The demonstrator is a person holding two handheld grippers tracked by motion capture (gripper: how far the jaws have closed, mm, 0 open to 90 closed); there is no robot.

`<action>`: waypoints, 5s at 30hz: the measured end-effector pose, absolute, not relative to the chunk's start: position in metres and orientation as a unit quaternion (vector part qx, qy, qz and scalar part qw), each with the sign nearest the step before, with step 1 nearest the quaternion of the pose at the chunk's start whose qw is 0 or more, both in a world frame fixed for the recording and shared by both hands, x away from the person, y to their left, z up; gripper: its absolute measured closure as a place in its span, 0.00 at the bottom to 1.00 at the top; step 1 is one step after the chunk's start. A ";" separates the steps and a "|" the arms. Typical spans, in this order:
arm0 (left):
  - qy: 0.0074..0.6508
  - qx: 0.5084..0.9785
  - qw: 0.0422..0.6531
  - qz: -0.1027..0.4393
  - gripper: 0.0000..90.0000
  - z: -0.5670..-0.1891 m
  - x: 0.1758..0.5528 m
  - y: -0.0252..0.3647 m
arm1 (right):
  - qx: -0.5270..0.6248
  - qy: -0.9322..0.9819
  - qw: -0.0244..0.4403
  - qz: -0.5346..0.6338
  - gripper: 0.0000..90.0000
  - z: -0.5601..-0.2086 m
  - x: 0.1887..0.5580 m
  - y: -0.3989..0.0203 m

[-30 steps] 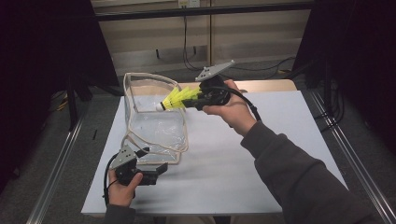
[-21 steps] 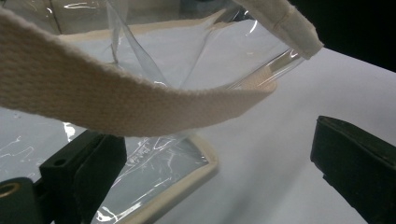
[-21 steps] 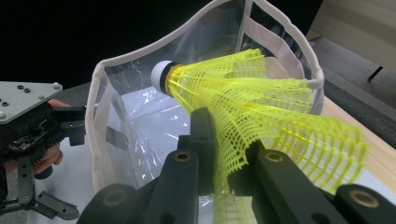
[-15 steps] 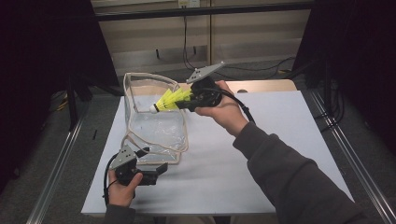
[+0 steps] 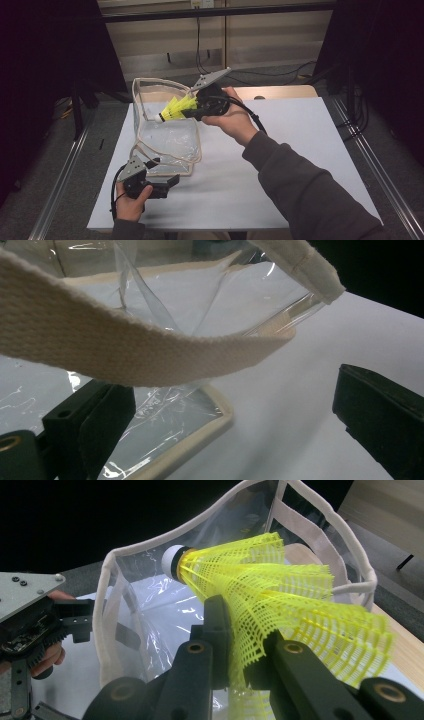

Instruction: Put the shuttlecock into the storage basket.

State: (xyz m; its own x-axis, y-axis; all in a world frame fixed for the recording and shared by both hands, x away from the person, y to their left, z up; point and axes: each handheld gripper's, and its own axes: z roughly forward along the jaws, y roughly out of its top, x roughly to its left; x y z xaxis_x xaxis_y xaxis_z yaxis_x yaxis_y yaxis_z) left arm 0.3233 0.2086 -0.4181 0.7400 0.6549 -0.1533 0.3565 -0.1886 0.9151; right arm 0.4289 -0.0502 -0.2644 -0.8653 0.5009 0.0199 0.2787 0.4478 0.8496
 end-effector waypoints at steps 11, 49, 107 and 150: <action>0.334 0.757 0.544 0.136 0.04 -0.418 0.324 0.209 | 0.227 0.846 0.121 0.466 0.92 -0.267 0.432 -0.038; 0.333 0.757 0.545 0.134 0.04 -0.419 0.324 0.210 | 0.229 0.856 0.123 0.447 0.92 -0.285 0.441 -0.004; 0.335 0.754 0.549 0.133 0.04 -0.419 0.324 0.210 | 0.252 0.856 0.111 0.438 0.92 -0.307 0.456 0.036; 0.335 0.754 0.550 0.133 0.04 -0.419 0.324 0.210 | 0.270 0.857 0.107 0.426 0.91 -0.319 0.455 0.052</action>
